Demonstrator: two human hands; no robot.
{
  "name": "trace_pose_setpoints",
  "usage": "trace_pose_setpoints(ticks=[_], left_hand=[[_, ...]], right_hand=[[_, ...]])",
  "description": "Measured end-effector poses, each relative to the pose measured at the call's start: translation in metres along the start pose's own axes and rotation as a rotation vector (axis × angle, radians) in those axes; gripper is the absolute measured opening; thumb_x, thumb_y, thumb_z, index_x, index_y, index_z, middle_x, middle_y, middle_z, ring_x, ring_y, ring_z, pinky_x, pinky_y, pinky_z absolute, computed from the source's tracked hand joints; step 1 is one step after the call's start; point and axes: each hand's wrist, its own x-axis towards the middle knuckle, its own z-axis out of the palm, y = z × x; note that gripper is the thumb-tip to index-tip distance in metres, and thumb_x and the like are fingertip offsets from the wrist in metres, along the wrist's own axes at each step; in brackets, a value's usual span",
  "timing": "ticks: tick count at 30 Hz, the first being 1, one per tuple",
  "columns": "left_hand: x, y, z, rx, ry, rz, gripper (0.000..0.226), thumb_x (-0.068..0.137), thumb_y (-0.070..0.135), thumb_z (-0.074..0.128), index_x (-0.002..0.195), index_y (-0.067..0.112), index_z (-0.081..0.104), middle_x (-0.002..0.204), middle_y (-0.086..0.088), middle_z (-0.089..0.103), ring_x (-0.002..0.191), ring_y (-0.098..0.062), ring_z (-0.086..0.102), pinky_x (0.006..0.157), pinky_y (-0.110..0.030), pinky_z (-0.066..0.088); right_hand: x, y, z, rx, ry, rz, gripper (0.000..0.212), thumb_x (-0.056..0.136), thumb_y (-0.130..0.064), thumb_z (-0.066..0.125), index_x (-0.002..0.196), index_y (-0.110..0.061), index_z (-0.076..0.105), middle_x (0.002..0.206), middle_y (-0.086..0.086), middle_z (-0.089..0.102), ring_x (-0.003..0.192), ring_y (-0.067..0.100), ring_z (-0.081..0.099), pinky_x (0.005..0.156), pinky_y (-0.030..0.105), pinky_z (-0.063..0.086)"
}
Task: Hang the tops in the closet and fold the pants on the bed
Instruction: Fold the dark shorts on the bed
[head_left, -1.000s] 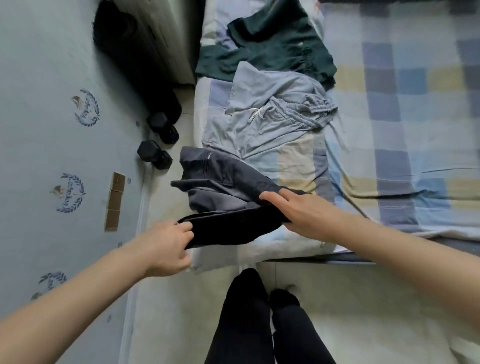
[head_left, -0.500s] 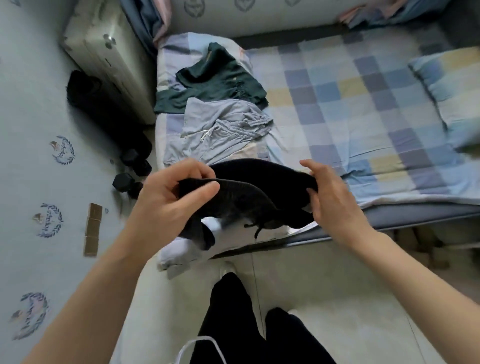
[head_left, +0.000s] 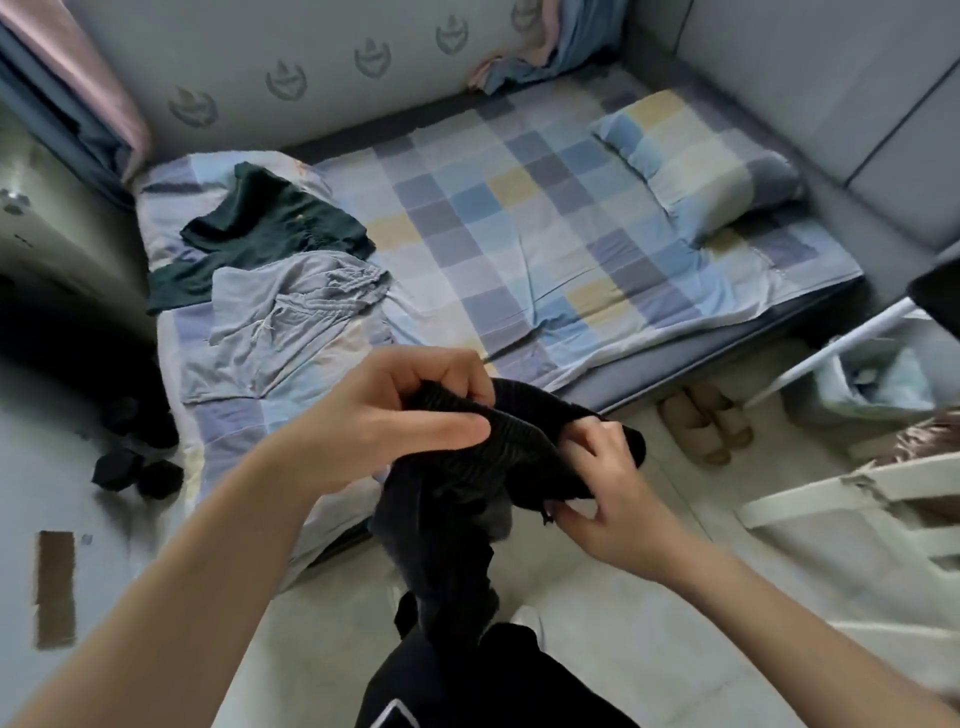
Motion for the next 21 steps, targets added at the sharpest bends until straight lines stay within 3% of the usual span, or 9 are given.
trace_pose_setpoints(ticks=[2, 4, 7, 9, 11, 13, 16, 18, 21], left_hand=[[0.009, 0.0, 0.003, -0.121, 0.03, 0.036, 0.029, 0.078, 0.008, 0.063, 0.06, 0.021, 0.045, 0.073, 0.001, 0.052, 0.059, -0.015, 0.044, 0.055, -0.021, 0.037], [0.021, -0.002, 0.0, -0.247, 0.051, 0.054, 0.031, 0.076, 0.006, 0.062, 0.059, 0.017, 0.038, 0.073, -0.003, 0.05, 0.058, -0.016, 0.046, 0.052, -0.019, 0.04], [0.032, -0.015, -0.018, -0.256, 0.098, -0.042, 0.032, 0.073, 0.006, 0.066, 0.059, 0.015, 0.038, 0.073, -0.005, 0.051, 0.057, -0.016, 0.048, 0.048, -0.018, 0.04], [0.041, -0.033, -0.031, -0.07, 0.097, -0.155, 0.036, 0.074, 0.01, 0.071, 0.057, 0.014, 0.039, 0.07, -0.006, 0.048, 0.056, -0.015, 0.044, 0.048, -0.018, 0.035], [0.051, -0.053, -0.044, 0.253, 0.051, -0.261, 0.04, 0.075, 0.028, 0.073, 0.057, 0.014, 0.041, 0.061, -0.002, 0.043, 0.053, -0.014, 0.038, 0.048, -0.019, 0.03], [0.06, -0.073, -0.057, 0.678, -0.059, -0.343, 0.042, 0.074, 0.047, 0.072, 0.057, 0.019, 0.046, 0.055, 0.005, 0.041, 0.051, -0.013, 0.037, 0.049, -0.024, 0.032], [0.075, -0.097, -0.061, 1.2, -0.312, -0.41, 0.044, 0.078, 0.053, 0.071, 0.06, 0.025, 0.042, 0.064, 0.007, 0.049, 0.059, -0.015, 0.046, 0.061, -0.041, 0.046], [0.085, -0.102, -0.058, 1.401, -0.369, -0.25, 0.04, 0.081, 0.054, 0.068, 0.066, 0.024, 0.047, 0.071, 0.009, 0.052, 0.07, -0.016, 0.053, 0.067, -0.038, 0.049], [0.101, -0.106, -0.066, 1.532, -0.283, 0.134, 0.028, 0.084, 0.04, 0.072, 0.074, 0.017, 0.059, 0.073, 0.003, 0.059, 0.073, -0.025, 0.06, 0.067, -0.032, 0.047]], right_hand=[[-0.016, 0.024, -0.005, -0.055, -0.237, 0.113, 0.033, 0.074, -0.032, 0.067, 0.102, -0.015, 0.062, 0.105, 0.0, 0.058, 0.106, 0.022, 0.049, 0.091, 0.04, 0.042], [-0.038, 0.055, -0.022, -0.224, -0.452, 0.293, 0.035, 0.078, -0.042, 0.065, 0.106, -0.021, 0.063, 0.107, -0.005, 0.061, 0.112, 0.018, 0.05, 0.099, 0.037, 0.033], [-0.068, 0.095, -0.055, -0.589, -0.517, 0.202, 0.021, 0.074, -0.033, 0.07, 0.09, -0.02, 0.065, 0.091, -0.003, 0.066, 0.096, 0.02, 0.063, 0.095, 0.032, 0.035], [-0.086, 0.111, -0.083, -0.801, -0.387, 0.016, 0.018, 0.061, -0.018, 0.077, 0.072, -0.019, 0.063, 0.068, -0.002, 0.061, 0.069, 0.022, 0.065, 0.085, 0.035, 0.047], [-0.099, 0.121, -0.108, -0.909, -0.276, -0.106, 0.012, 0.071, -0.014, 0.066, 0.064, -0.02, 0.058, 0.058, -0.004, 0.051, 0.055, 0.02, 0.057, 0.088, 0.046, 0.045], [-0.104, 0.127, -0.131, -0.955, -0.182, -0.212, 0.015, 0.079, -0.02, 0.051, 0.064, -0.019, 0.054, 0.057, -0.004, 0.046, 0.051, 0.021, 0.052, 0.086, 0.052, 0.045], [-0.084, 0.125, -0.163, -0.963, -0.176, -0.232, 0.014, 0.075, -0.025, 0.072, 0.08, -0.015, 0.063, 0.062, 0.0, 0.053, 0.056, 0.024, 0.056, 0.062, 0.039, 0.05], [-0.061, 0.122, -0.18, -0.926, -0.131, -0.222, 0.032, 0.068, -0.024, 0.082, 0.092, -0.009, 0.069, 0.065, 0.002, 0.058, 0.056, 0.025, 0.058, 0.049, 0.036, 0.05], [-0.031, 0.124, -0.196, -0.961, -0.067, -0.25, 0.026, 0.071, -0.026, 0.081, 0.082, -0.01, 0.064, 0.062, 0.004, 0.055, 0.056, 0.027, 0.057, 0.046, 0.035, 0.046]])
